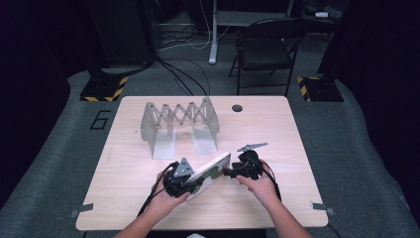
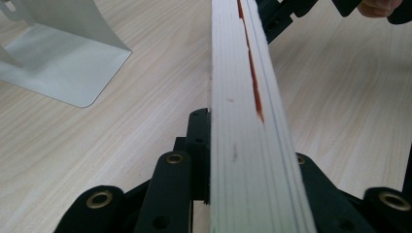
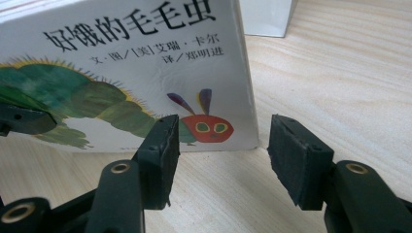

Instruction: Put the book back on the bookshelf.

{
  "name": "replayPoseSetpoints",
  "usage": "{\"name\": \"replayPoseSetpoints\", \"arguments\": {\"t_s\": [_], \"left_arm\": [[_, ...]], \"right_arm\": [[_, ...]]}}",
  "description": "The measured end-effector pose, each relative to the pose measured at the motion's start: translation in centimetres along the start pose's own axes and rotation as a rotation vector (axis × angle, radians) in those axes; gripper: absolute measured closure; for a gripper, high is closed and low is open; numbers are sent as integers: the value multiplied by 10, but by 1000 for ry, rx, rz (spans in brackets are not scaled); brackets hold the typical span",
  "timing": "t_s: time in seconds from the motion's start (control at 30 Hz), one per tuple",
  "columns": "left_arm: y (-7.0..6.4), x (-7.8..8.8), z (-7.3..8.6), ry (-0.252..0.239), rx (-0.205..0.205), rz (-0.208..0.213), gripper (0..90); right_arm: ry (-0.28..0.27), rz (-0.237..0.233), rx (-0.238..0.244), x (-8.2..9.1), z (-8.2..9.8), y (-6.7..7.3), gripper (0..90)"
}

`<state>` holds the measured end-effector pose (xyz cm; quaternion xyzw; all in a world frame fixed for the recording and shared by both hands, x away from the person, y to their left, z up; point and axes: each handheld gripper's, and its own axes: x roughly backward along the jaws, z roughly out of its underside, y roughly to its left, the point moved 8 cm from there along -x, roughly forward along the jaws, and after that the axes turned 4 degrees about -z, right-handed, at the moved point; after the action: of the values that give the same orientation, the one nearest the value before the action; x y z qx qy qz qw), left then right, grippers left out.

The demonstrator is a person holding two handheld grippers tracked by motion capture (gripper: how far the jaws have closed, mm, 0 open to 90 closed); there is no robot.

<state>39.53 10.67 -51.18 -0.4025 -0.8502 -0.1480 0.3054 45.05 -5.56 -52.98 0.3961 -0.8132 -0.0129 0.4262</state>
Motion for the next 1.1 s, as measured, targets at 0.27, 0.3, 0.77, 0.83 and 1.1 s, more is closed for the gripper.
{"name": "replayPoseSetpoints", "arguments": {"t_s": [0.27,0.3,0.77,0.83,1.1], "left_arm": [[3,3,-7,-5,6,2,758],[4,4,-9,-6,5,-1,758],[16,11,-30,-42,29,-33,758],[17,12,-33,-47,33,-37,758],[25,20,-42,-67,73,-56,758]], "right_arm": [[-9,-1,-8,4,0,-1,446],[-10,-2,-12,4,0,-1,446],[-18,6,-22,9,1,-6,444],[-17,7,-23,9,1,-6,444],[-23,11,-21,10,1,-9,444]]}}
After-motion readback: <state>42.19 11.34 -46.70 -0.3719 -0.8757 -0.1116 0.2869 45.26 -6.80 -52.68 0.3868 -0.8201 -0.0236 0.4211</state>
